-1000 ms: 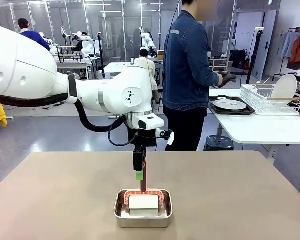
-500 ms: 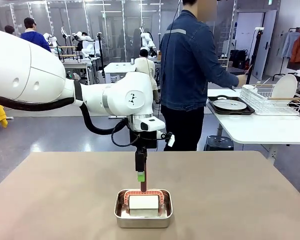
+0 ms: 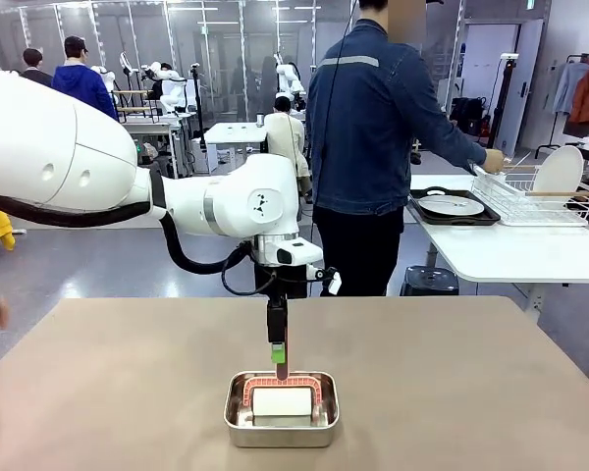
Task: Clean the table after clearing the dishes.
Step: When the right (or left) Handle tray is removed, use the right hand (or left hand) to clean the right (or left) side of the table with the Lint Roller.
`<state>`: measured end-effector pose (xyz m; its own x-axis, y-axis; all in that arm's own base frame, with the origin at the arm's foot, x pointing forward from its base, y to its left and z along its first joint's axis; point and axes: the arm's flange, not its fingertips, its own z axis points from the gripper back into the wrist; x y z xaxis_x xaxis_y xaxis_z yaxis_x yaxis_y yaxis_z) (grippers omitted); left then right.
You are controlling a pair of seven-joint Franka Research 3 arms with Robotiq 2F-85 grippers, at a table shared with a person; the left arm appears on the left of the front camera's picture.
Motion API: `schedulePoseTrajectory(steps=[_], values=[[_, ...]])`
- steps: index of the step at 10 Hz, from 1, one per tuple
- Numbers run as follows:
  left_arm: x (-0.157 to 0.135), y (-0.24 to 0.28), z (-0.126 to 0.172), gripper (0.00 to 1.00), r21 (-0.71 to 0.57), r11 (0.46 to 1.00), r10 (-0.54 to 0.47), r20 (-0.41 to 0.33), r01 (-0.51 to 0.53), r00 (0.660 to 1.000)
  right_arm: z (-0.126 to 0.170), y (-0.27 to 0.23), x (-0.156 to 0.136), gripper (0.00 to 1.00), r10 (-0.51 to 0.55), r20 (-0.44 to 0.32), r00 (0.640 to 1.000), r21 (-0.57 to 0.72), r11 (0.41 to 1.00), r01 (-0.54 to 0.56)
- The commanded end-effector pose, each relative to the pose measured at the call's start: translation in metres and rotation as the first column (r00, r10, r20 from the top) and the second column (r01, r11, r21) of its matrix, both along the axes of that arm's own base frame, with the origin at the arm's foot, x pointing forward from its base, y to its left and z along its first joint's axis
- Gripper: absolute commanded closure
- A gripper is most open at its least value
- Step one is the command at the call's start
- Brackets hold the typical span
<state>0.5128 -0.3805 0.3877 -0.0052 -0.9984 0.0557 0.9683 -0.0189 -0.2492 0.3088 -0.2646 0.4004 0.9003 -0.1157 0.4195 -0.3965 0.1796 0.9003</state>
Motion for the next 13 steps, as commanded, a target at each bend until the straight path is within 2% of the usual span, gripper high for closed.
schedulePoseTrajectory(steps=[1,2,3,4,5,7,8,9,10,11,13], values=[[0.0,-0.001,-0.004,0.0,-0.022,1.0,0.021,-0.023,-0.021,1.0,0.001,0.0,-0.004,0.0,0.017,0.017,1.0,-0.008,1.0,-0.017],[-0.004,-0.002,-0.004,0.16,-0.033,0.999,0.008,-0.037,-0.009,0.999,0.001,0.0,-0.004,0.0,0.017,0.017,1.0,-0.008,1.0,-0.017],[-0.007,-0.003,-0.001,0.57,-0.036,0.999,0.003,-0.059,-0.005,0.998,0.001,0.0,-0.004,0.0,0.017,0.017,1.0,-0.008,1.0,-0.017],[-0.008,-0.003,0.002,0.72,-0.041,0.999,0.007,-0.065,-0.009,0.998,0.001,0.0,-0.004,0.0,0.017,0.017,1.0,-0.008,1.0,-0.017],[-0.008,-0.003,0.004,1.0,-0.049,0.999,0.016,-0.08,-0.02,0.997,0.001,0.0,-0.004,0.0,0.017,0.017,1.0,-0.008,1.0,-0.017],[-0.005,0.0,0.006,1.0,-0.014,0.999,0.046,-0.067,-0.047,0.997,0.001,0.0,-0.004,0.0,0.017,0.017,1.0,-0.008,1.0,-0.017],[-0.004,0.001,0.008,0.93,0.012,0.998,0.057,-0.075,-0.056,0.996,0.001,0.0,-0.004,0.0,0.017,0.017,1.0,-0.008,1.0,-0.017],[-0.004,0.001,0.009,1.0,0.04,0.998,0.054,-0.068,-0.051,0.996,0.001,0.0,-0.004,0.0,0.017,0.017,1.0,-0.008,1.0,-0.017],[-0.004,0.001,0.01,1.0,0.05,0.997,0.06,-0.061,-0.057,0.996,0.001,0.0,-0.004,0.0,0.017,0.017,1.0,-0.008,1.0,-0.017],[-0.003,0.0,0.012,1.0,0.072,0.989,0.135,-0.045,-0.132,0.99,0.001,0.0,-0.004,0.0,0.017,0.017,1.0,-0.008,1.0,-0.017],[-0.006,0.001,0.032,1.0,0.066,0.98,0.189,-0.019,-0.187,0.982,0.001,0.0,-0.004,0.0,0.017,0.017,1.0,-0.008,1.0,-0.017]])
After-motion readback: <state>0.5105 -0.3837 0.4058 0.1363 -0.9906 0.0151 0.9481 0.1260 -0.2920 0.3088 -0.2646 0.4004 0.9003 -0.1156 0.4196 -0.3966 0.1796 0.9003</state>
